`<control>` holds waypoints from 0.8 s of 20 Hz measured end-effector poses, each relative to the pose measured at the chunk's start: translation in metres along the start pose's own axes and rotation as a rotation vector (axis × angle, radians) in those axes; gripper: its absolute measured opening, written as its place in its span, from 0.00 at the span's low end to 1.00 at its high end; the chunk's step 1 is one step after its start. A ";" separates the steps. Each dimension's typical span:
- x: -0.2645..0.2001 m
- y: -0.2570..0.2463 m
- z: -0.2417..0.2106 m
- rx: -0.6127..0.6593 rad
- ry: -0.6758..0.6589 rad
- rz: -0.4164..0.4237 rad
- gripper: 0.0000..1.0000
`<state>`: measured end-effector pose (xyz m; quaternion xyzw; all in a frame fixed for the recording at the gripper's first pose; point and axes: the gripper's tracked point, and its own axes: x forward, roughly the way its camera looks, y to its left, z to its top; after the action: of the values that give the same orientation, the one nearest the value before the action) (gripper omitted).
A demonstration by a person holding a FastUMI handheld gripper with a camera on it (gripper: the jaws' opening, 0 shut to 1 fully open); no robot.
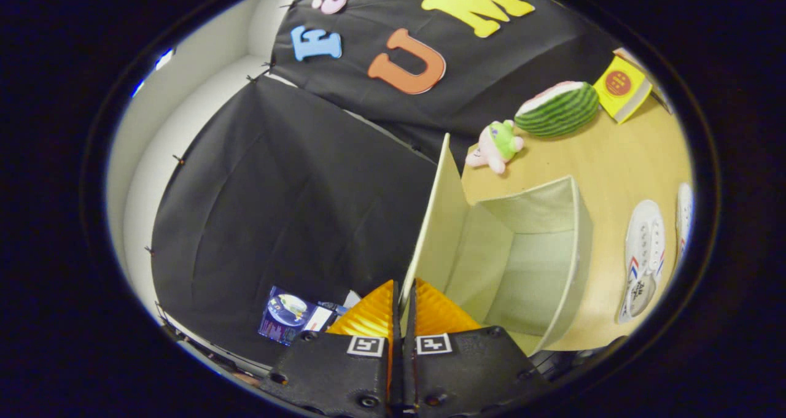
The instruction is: Open the storage box then place both shoes into the box .Put the left shoe in first, then the right shoe, with the right side of both shoes facing outward in a uniform manner.
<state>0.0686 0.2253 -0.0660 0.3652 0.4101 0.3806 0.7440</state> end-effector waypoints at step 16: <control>0.090 0.034 -0.008 -0.314 0.035 -0.176 0.90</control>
<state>0.0858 0.3206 -0.0699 0.2006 0.3890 0.3795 0.8152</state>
